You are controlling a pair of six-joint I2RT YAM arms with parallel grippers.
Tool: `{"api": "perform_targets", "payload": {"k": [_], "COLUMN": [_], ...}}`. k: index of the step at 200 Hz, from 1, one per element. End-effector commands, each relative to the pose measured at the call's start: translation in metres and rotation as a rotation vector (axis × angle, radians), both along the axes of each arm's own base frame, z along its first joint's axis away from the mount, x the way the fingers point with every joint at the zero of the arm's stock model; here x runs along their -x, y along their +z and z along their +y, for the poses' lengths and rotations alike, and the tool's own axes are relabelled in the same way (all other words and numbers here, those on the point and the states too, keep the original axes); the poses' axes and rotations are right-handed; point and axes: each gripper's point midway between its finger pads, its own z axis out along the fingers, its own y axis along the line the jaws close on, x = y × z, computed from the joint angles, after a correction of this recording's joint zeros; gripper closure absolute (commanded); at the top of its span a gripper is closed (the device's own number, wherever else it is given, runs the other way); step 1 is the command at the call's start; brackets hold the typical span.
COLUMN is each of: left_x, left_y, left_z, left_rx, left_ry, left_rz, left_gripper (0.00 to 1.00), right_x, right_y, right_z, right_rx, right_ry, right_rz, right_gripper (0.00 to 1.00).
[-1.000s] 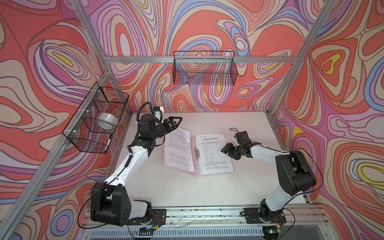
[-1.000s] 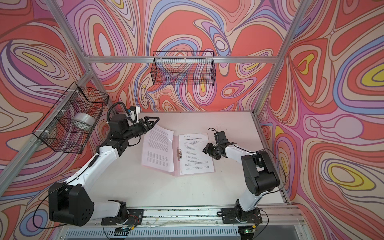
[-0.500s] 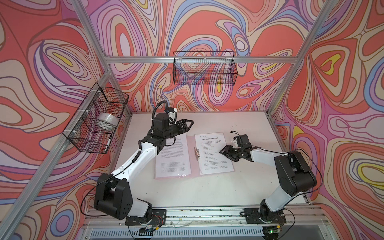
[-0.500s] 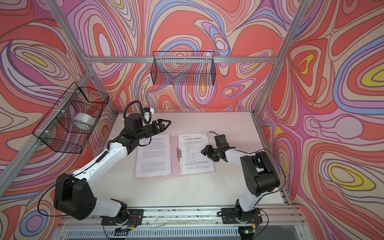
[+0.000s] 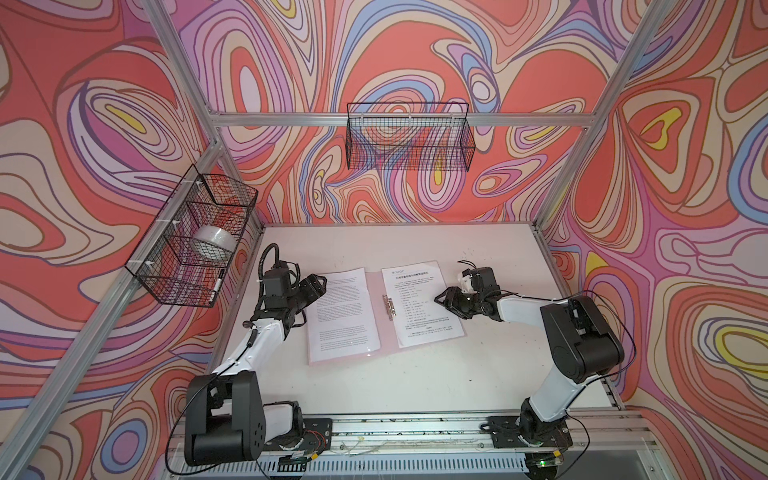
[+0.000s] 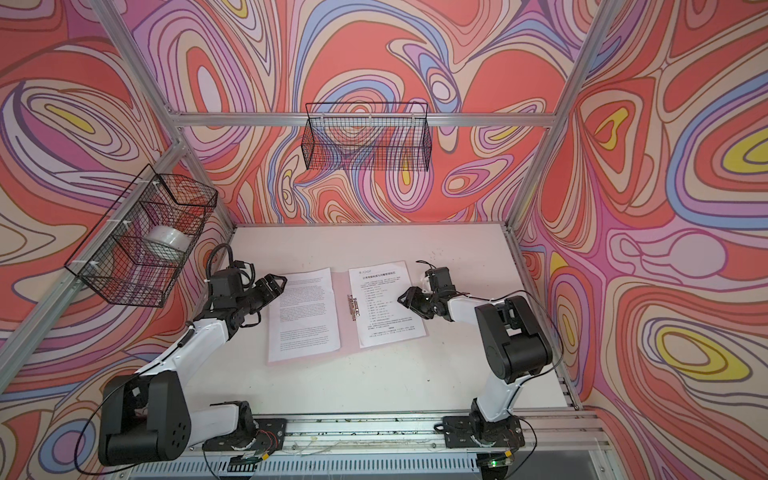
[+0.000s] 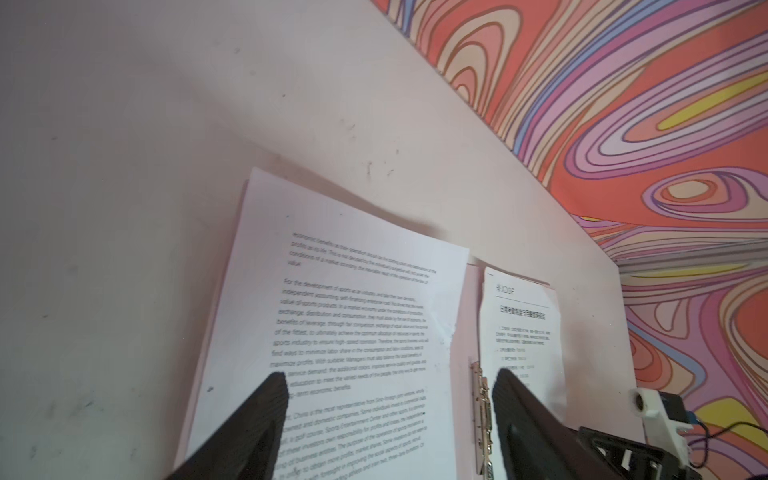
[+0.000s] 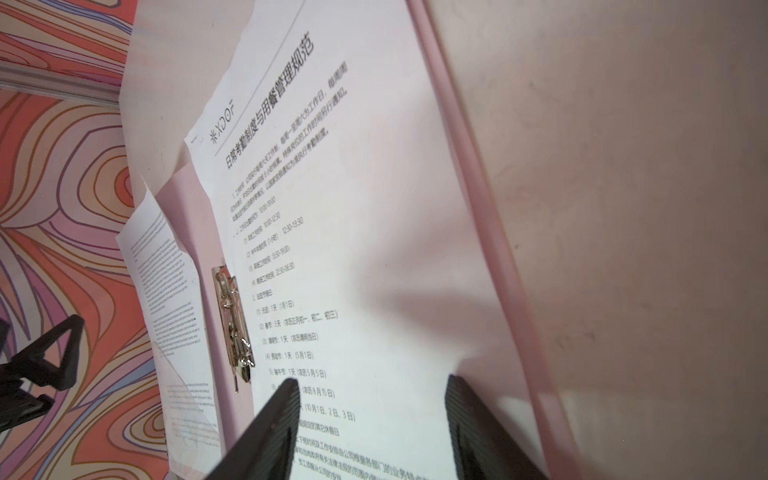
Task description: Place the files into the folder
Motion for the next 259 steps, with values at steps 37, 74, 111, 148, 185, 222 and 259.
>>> {"api": "perform_targets", "payload": {"k": [37, 74, 111, 148, 185, 222, 259], "left_x": [0.018, 0.045, 0.061, 0.071, 0.073, 0.069, 0.068], "left_y": [-0.041, -0.059, -0.064, -0.071, -0.067, -0.037, 0.006], "left_z": [0.014, 0.020, 0.016, 0.006, -0.008, -0.026, -0.037], "left_rx": [-0.002, -0.034, -0.032, 0.022, 0.088, 0.205, 0.297], "left_ry": [0.044, 0.068, 0.059, 0.035, -0.014, -0.063, -0.095], "left_rz": [0.055, 0.123, 0.153, 0.163, 0.121, 0.006, -0.107], "left_gripper": [0.19, 0.19, 0.19, 0.20, 0.21, 0.22, 0.22], "right_x": [0.038, 0.039, 0.038, 0.037, 0.040, 0.044, 0.047], "right_y": [-0.054, -0.054, -0.055, -0.054, -0.056, -0.057, -0.058], "right_z": [-0.020, -0.020, -0.020, -0.019, -0.016, -0.016, -0.015], "right_rx": [0.100, 0.107, 0.106, 0.106, 0.108, 0.105, 0.101], "right_ry": [-0.034, -0.033, -0.035, -0.034, -0.028, -0.030, -0.027], "right_rz": [0.212, 0.215, 0.224, 0.224, 0.229, 0.232, 0.236], "right_gripper": [0.40, 0.41, 0.41, 0.41, 0.41, 0.41, 0.41]}}
